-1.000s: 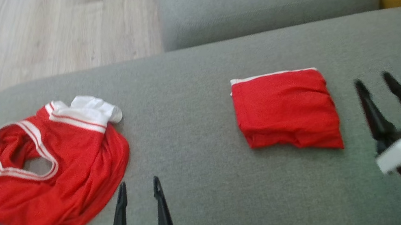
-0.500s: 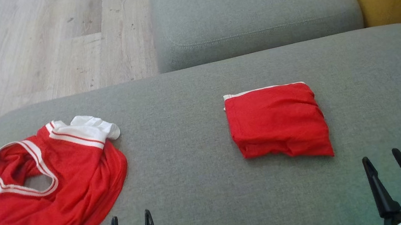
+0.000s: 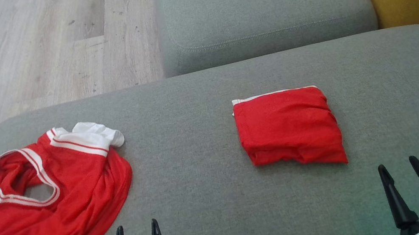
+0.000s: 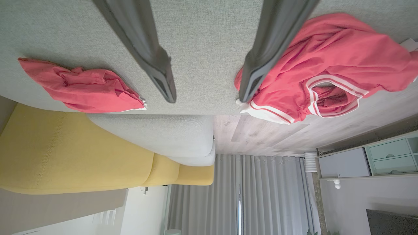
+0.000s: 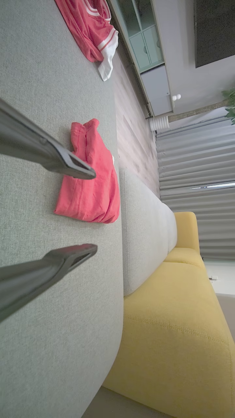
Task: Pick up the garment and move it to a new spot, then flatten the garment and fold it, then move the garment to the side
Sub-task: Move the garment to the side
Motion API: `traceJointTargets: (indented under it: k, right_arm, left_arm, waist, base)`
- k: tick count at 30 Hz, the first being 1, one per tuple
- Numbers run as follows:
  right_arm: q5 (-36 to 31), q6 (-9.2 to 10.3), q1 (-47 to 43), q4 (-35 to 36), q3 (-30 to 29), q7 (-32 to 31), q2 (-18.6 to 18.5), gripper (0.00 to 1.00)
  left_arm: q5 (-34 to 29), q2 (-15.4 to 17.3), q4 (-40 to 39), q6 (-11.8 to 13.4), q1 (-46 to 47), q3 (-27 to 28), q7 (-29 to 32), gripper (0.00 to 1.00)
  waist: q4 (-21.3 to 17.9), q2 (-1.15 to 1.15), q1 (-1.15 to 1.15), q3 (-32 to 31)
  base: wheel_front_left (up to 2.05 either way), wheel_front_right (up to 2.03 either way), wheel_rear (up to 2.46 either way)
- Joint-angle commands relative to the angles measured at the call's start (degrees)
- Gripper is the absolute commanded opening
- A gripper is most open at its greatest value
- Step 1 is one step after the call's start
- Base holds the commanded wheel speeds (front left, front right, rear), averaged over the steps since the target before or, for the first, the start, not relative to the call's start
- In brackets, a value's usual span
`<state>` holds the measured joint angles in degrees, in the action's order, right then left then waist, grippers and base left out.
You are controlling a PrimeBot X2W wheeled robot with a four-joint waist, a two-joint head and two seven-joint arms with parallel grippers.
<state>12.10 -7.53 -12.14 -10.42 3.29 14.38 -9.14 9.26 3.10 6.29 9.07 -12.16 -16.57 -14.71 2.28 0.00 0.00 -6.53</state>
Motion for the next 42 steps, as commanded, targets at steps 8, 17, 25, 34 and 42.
traceJointTargets:
  k: [8, 17, 25, 34, 42]
  right_arm:
    - [0.35, 0.04, 2.8, 1.21, 0.59, 0.62, -0.27, 1.0]
    - [0.52, 0.04, 3.29, 0.91, -0.04, 0.62, -0.38, 1.0]
    - [4.79, 0.04, 7.47, -5.14, 2.24, 0.62, -2.29, 1.0]
    - [28.4, 0.04, 20.78, -12.42, 6.2, -15.01, -8.14, 1.0]
    - [46.99, 0.04, 29.79, -16.13, 6.77, -26.18, -11.39, 1.0]
  left_arm:
    - [-1.29, -0.22, -2.57, 0.75, 2.61, 2.0, -0.29, 1.0]
    - [-2.92, -0.22, -3.85, 1.0, 3.23, 1.65, -0.29, 1.0]
    - [-2.51, -0.22, -5.03, 1.85, 4.89, 0.19, -0.29, 1.0]
    - [-1.87, -0.22, -5.17, 2.72, 8.28, -3.25, -0.29, 1.0]
    - [-1.35, -0.22, -4.27, 3.57, 11.81, -5.79, -0.29, 1.0]
  waist:
    - [0.18, 0.0, 0.0, 0.04]
    - [0.93, 0.0, 0.0, 1.86]
    - [1.78, 0.0, 0.0, 5.71]
    - [2.59, 0.0, 0.0, 11.77]
    - [3.94, 0.0, 0.0, 15.32]
  base:
    - [0.0, 0.0, 0.0]
    - [0.0, 0.0, 0.0]
    - [0.0, 0.0, 0.0]
    - [0.0, 0.0, 0.0]
    - [0.0, 0.0, 0.0]
